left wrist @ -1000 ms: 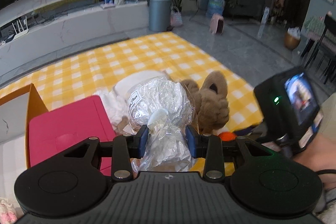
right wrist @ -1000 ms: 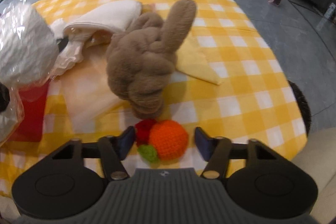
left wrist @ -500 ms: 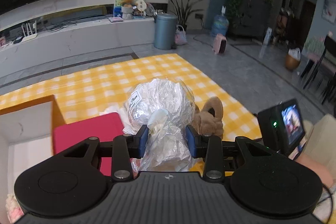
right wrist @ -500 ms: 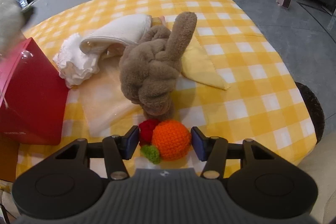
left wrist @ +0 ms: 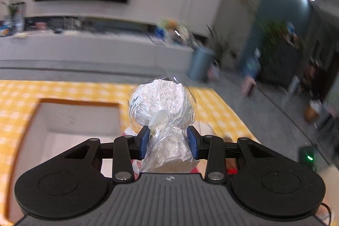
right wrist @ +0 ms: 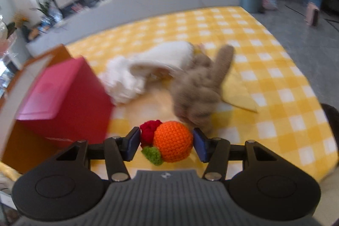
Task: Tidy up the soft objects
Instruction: 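Carry the plastic bundle and orange fruit over the white pit and release both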
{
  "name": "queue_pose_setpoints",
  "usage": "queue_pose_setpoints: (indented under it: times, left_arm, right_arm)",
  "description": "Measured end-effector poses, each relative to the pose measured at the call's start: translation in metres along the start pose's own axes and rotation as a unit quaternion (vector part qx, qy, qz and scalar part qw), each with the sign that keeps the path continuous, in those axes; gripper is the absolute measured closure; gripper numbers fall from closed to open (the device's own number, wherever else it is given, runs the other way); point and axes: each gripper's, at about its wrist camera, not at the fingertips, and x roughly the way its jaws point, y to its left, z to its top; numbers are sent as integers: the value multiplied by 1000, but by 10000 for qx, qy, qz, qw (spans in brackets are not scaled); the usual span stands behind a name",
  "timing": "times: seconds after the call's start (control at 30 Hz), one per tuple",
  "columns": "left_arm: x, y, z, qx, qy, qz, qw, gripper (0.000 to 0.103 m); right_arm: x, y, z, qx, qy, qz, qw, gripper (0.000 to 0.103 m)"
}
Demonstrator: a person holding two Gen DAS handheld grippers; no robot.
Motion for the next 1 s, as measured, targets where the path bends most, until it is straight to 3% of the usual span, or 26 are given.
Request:
queue_pose_setpoints:
  times: [0.1, 0.3, 0.4, 0.5, 0.67, 0.77, 0.9, 1.0]
  left_arm:
    - [-18, 25, -2, -376, -226, 63, 9990, 60]
    - [-29, 73, -10, -902, -206, 204, 9955, 60]
    - [-30, 93, -11, -1142, -131, 284, 9930, 60]
    - [-28, 108, -14, -1115, 241, 496, 9922, 60]
    - [-29, 128, -27, -1224, 502, 711, 9887, 60]
    - [-38, 141, -32, -1372, 412, 795, 9865, 60]
    - [-48, 152, -35, -1522, 262, 730, 9853, 60]
    - [-48, 155, -36, -1581, 224, 751, 9843, 60]
  right_arm:
    - [-11, 4, 3, 13, -279, 433, 9987, 49]
    - [-41, 31, 14, -67, -880, 1188, 9890, 49]
    - [-60, 59, 21, -275, -1250, 1690, 9773, 49]
    - [-71, 95, 27, -538, -1397, 2121, 9657, 47]
    - [-53, 181, 31, -1123, -1162, 2096, 9644, 50]
    - [-27, 227, 27, -1416, -822, 2025, 9655, 51]
    - [13, 278, 16, -2007, -407, 1480, 9676, 51]
    - [39, 309, 9, -2400, -387, 839, 9664, 52]
